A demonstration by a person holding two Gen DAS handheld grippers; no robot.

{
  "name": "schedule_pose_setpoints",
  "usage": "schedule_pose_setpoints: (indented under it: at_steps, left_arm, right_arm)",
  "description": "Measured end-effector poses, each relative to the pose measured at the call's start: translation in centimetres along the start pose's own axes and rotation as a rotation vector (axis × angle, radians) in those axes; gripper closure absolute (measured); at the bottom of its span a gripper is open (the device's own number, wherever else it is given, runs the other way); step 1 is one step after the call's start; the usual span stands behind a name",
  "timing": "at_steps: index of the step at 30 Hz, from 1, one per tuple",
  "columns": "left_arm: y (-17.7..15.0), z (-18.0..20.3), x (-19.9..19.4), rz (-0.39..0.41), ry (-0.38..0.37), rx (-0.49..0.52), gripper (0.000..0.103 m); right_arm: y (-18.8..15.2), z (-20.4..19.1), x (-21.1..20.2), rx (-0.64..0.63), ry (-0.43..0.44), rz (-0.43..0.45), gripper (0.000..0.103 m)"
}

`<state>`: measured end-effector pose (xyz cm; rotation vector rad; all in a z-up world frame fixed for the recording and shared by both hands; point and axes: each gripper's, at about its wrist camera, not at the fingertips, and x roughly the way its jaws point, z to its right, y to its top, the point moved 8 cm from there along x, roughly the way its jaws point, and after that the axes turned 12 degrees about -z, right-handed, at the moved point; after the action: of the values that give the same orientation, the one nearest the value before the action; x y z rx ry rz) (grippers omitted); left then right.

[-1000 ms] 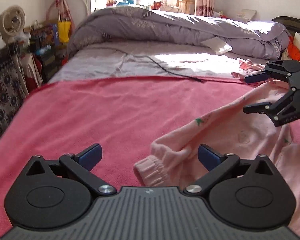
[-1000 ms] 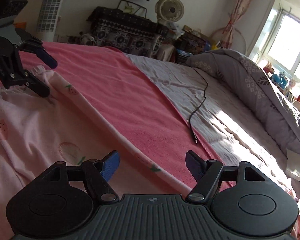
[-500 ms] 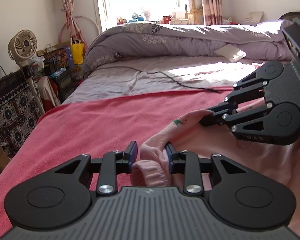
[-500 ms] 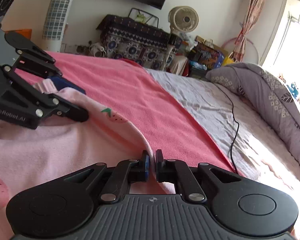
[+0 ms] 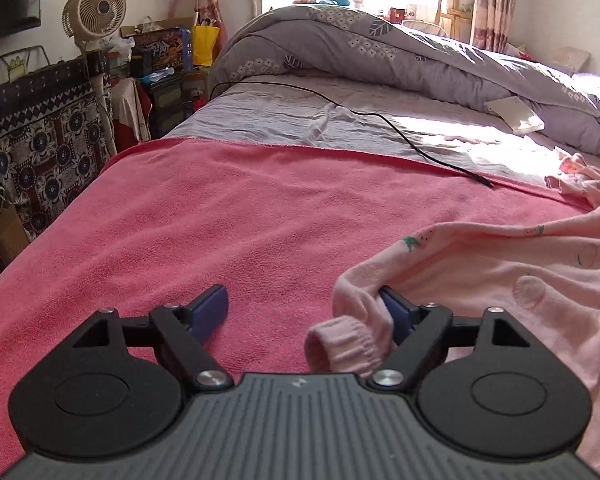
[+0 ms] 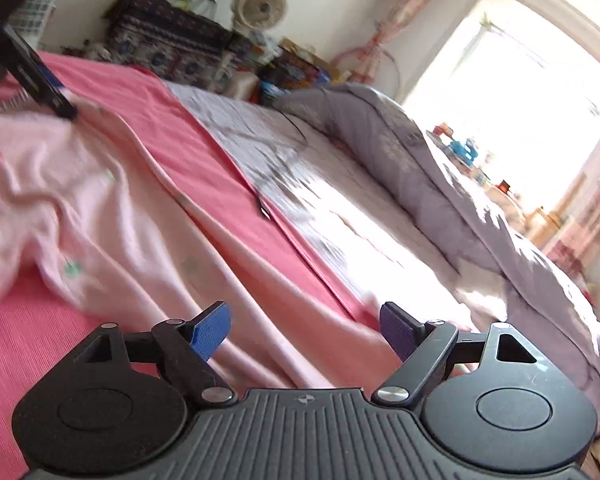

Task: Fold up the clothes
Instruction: 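Grasp the garment with the right gripper and lift it toward the cuff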

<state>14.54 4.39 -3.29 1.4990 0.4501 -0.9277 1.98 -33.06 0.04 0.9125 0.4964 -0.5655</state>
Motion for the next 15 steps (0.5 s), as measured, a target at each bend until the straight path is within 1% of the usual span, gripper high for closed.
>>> schedule_pose_setpoints:
  at_steps: [1, 2, 4, 6, 7, 8, 9, 10, 11, 12, 13, 14, 15]
  left_arm:
    - [-0.1, -0.3, -0.2, -0.005, -0.007, -0.022, 0.019]
    - [-0.1, -0.6, -0.3, -0.01, -0.014, -0.045, 0.019]
    - [0.0, -0.3, -0.9, -0.01, 0.039, -0.028, 0.019]
    - [0.1, 0.3, -1.6, -0.007, 0.095, 0.003, 0.018]
    - [0.3, 0.6, -1.9, -0.007, 0.119, 0.02, 0.016]
    - [0.5, 0.8, -1.9, -0.017, 0.146, 0.036, 0.014]
    - [0.7, 0.9, -1.6, -0.035, 0.171, 0.047, 0.012]
    - [0.8, 1.0, -1.0, -0.062, 0.186, 0.048, 0.012]
    - [0.8, 1.1, -0.4, -0.089, 0.199, 0.048, 0.012]
    - [0.7, 1.3, 0.3, -0.109, 0.21, 0.049, 0.011]
    - [0.4, 1.5, 1.0, -0.094, 0.231, 0.06, 0.009]
    - [0.0, 1.8, 1.8, -0.075, 0.253, 0.072, 0.002]
    - [-0.1, 1.7, 1.9, -0.068, 0.252, 0.068, 0.0]
  right_arm:
    - [-3.0, 2.7, -0.3, 0.027, -0.057, -0.056, 0.021]
    - [-6.0, 5.5, -0.3, 0.056, -0.142, -0.108, 0.021]
    - [-11.8, 11.0, -0.5, 0.115, -0.313, -0.212, 0.022]
    - [-15.9, 14.2, -0.2, 0.188, -0.358, -0.275, 0.023]
    - [-17.0, 14.9, 0.0, 0.221, -0.341, -0.281, 0.023]
    - [-17.5, 15.0, 0.2, 0.235, -0.324, -0.277, 0.023]
    - [-18.0, 14.8, 0.6, 0.23, -0.313, -0.269, 0.024]
    - [-18.1, 14.4, 1.4, 0.208, -0.314, -0.276, 0.024]
    - [-18.3, 14.0, 2.1, 0.186, -0.315, -0.284, 0.034]
    - [-18.4, 13.9, 3.1, 0.189, -0.343, -0.321, 0.077]
    - [-18.5, 13.8, 4.1, 0.193, -0.371, -0.359, 0.084]
    - [-18.2, 14.3, 3.8, 0.243, -0.391, -0.338, 0.084]
    - [-17.9, 14.9, 3.6, 0.293, -0.409, -0.315, 0.084]
